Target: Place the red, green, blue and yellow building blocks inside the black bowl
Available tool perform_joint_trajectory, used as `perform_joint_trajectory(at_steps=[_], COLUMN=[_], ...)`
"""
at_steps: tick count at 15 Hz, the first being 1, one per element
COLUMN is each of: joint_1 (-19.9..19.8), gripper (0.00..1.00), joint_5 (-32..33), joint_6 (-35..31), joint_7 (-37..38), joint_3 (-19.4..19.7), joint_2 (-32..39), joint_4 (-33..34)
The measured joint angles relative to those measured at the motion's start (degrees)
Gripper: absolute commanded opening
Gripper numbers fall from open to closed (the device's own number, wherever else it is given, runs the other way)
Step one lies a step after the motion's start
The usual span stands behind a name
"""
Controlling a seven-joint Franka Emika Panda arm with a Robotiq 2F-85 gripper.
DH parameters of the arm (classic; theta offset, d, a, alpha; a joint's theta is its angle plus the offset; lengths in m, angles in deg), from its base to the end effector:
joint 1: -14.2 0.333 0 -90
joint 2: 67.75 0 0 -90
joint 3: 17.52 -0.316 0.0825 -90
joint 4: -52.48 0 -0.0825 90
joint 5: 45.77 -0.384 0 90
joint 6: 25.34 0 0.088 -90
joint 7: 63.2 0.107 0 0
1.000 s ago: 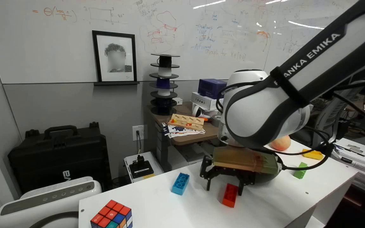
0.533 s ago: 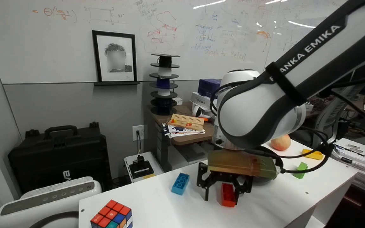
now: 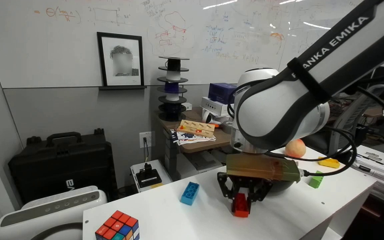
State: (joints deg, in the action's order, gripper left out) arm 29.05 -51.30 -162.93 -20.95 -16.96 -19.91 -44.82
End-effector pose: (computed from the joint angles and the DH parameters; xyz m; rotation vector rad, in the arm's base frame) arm 0.6296 0.1615 0.0984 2.9964 -0.8630 -0.2199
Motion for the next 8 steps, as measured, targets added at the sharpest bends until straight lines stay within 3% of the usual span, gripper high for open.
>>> perform_joint_trajectory(at_steps=[4, 8], joint_1=[-0.1, -0.2], gripper=[0.11, 0.11], joint_5=[-0.4, -1.1], joint_6=[0.1, -1.2], joint_7=[0.0, 0.0], joint_3=[0.0, -0.2], joint_2=[-4.6, -15.6], joint_4=[-4.4, -11.2])
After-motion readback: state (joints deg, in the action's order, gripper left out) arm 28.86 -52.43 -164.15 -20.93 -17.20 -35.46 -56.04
